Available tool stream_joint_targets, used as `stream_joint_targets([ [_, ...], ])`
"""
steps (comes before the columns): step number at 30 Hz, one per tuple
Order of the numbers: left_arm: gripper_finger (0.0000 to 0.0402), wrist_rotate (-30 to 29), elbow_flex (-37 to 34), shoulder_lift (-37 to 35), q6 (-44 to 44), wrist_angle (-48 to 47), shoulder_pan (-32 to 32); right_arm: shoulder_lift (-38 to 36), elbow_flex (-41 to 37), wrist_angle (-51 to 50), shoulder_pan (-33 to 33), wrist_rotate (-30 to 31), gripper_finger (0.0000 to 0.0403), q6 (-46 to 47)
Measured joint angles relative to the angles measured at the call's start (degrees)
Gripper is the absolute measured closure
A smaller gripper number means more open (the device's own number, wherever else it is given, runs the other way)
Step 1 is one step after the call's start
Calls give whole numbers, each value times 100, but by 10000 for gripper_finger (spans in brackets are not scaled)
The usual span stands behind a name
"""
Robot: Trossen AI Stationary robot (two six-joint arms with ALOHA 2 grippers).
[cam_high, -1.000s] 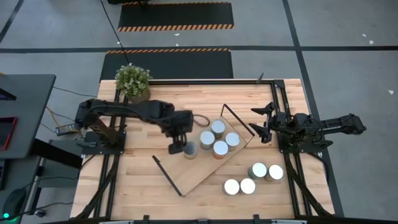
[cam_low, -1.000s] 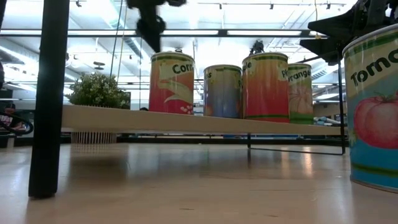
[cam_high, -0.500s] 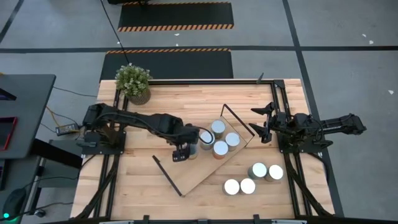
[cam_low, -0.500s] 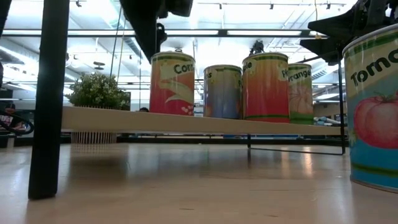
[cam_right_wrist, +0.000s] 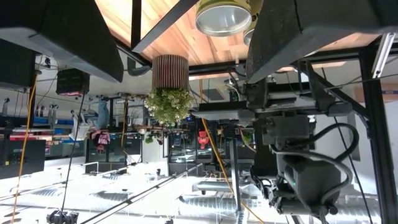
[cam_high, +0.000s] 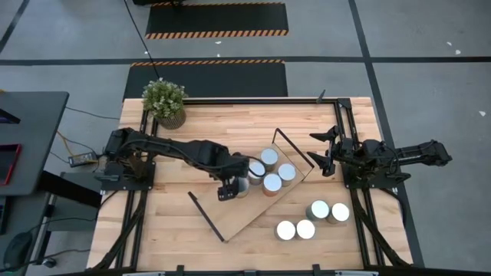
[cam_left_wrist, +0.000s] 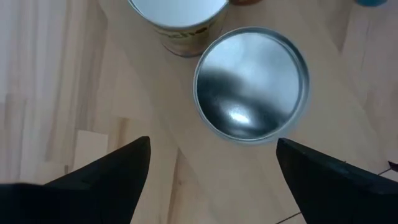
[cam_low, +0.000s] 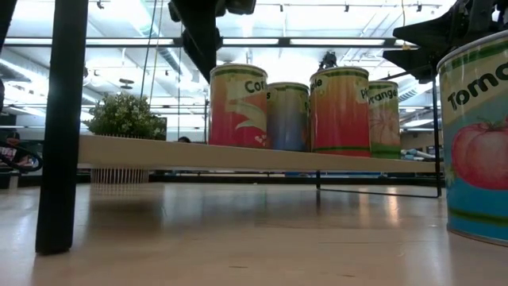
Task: Pick and place cans onto a shelf
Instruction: Put the canned corn on the shelf
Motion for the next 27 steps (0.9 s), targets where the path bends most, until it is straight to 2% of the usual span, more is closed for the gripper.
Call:
stream_joint_targets([
  [6,46,-35,157,-1,5,-50,2,0,2,0,-1,-1,56,0],
  [13,46,-4,297,-12,319,-577,-88,0,0,-2,-1,0,56,0],
  [16,46,-183,299,-12,264,-554,-109,0,1,-1,0,0,56,0],
  [21,46,-1121,297,-12,-478,-523,-177,0,0,0,-2,0,56,0],
  [25,46,-2630,225,-18,-419,-110,-553,0,2,0,-1,0,56,0],
  [27,46,-2976,133,-78,-255,65,-680,2,0,-3,-1,0,56,0],
])
